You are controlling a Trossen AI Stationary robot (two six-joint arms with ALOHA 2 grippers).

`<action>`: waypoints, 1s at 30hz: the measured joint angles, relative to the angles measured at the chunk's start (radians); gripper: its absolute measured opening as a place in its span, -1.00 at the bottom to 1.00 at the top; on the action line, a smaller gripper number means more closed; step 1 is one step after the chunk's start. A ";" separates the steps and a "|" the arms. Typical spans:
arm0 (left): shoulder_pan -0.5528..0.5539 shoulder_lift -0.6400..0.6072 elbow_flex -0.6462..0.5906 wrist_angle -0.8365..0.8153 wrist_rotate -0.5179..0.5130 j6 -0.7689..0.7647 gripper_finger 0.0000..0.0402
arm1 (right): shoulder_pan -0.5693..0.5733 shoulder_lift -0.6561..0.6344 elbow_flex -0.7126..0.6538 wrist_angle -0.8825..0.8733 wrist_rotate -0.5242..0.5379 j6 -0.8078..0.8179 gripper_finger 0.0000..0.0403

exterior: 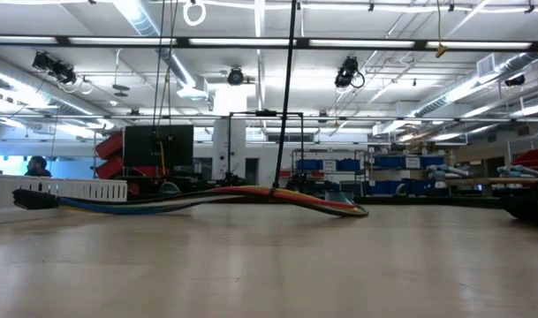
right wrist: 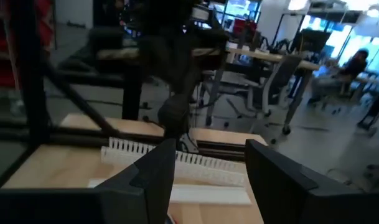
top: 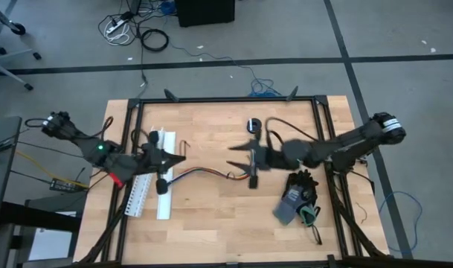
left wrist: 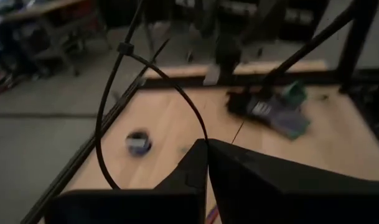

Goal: Ziptie cables
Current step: Wrap the cables together using a ziptie

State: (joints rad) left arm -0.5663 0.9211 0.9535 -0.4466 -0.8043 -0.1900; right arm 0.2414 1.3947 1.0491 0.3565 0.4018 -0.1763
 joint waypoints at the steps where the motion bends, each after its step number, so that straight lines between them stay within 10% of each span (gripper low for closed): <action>1: -0.018 -0.001 0.000 -0.046 -0.024 -0.037 -1.00 | -0.032 0.014 0.016 -0.005 -0.031 0.016 -0.07; 7: -0.100 0.002 -0.047 -0.159 -0.068 -0.196 -1.00 | -0.249 0.123 0.212 -0.217 -0.113 0.111 -0.11; 15: -0.201 0.000 -0.150 -0.190 -0.098 -0.349 -1.00 | -0.447 0.387 0.472 -0.519 -0.594 0.198 -0.16; 30: -0.314 0.001 -0.283 -0.184 -0.176 -0.524 -1.00 | -0.362 0.756 0.482 -0.454 -0.615 0.266 0.06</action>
State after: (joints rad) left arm -0.8803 0.9220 0.6709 -0.6304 -0.9801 -0.7139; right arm -0.1210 2.1510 1.5314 -0.0975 -0.2137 0.0892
